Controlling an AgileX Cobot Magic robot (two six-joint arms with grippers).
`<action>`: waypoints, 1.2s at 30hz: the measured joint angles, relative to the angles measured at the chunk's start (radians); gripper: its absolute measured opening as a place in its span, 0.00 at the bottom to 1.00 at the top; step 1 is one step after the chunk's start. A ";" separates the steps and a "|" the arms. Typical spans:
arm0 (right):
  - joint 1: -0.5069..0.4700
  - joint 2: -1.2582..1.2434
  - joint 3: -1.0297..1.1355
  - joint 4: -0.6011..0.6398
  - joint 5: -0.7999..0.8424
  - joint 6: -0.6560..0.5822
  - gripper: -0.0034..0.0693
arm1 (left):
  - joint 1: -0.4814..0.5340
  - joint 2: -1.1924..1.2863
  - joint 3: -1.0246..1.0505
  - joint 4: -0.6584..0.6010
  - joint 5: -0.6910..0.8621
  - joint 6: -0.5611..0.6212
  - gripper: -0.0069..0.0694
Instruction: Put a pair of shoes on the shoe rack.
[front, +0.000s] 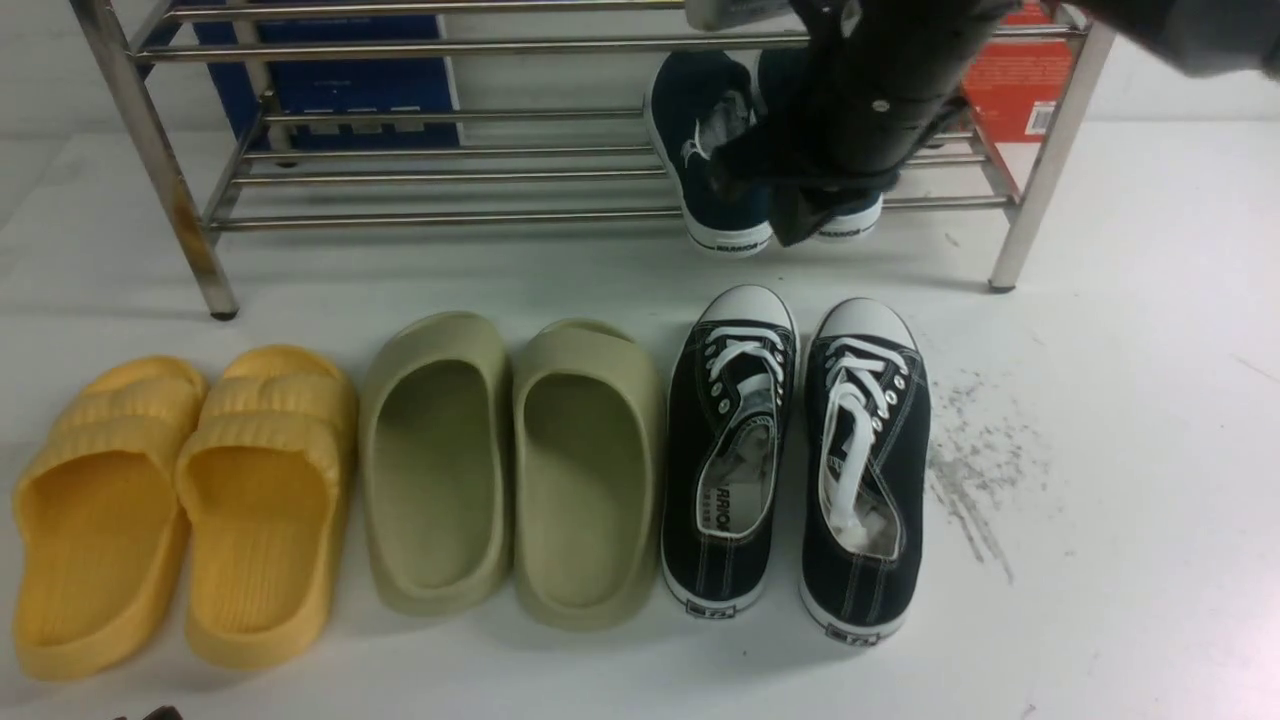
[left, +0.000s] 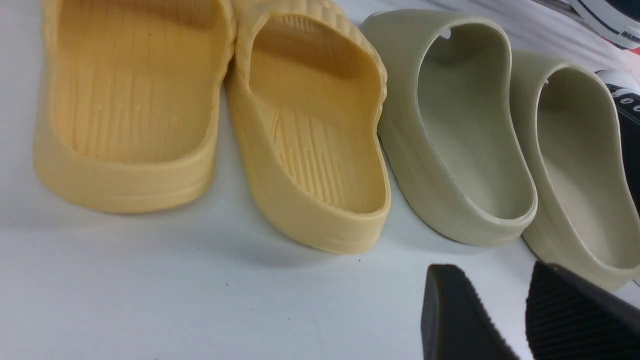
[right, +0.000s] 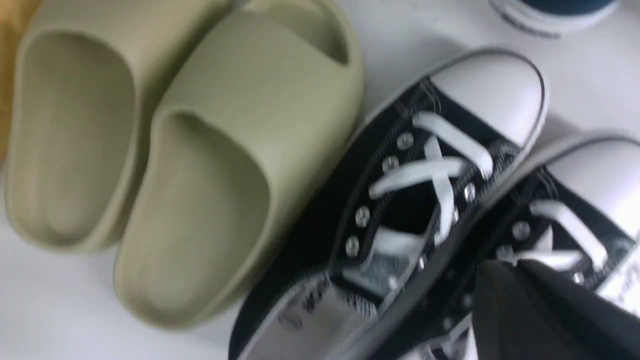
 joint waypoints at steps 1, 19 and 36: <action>0.001 -0.012 0.015 -0.003 0.000 0.000 0.14 | 0.000 0.000 0.000 0.000 0.000 0.000 0.40; 0.000 -0.690 0.608 -0.096 0.007 0.047 0.16 | 0.000 0.000 0.000 0.000 0.000 0.001 0.40; -0.248 -1.187 1.086 -0.106 -0.286 -0.033 0.04 | 0.000 0.000 0.000 0.000 0.000 0.001 0.40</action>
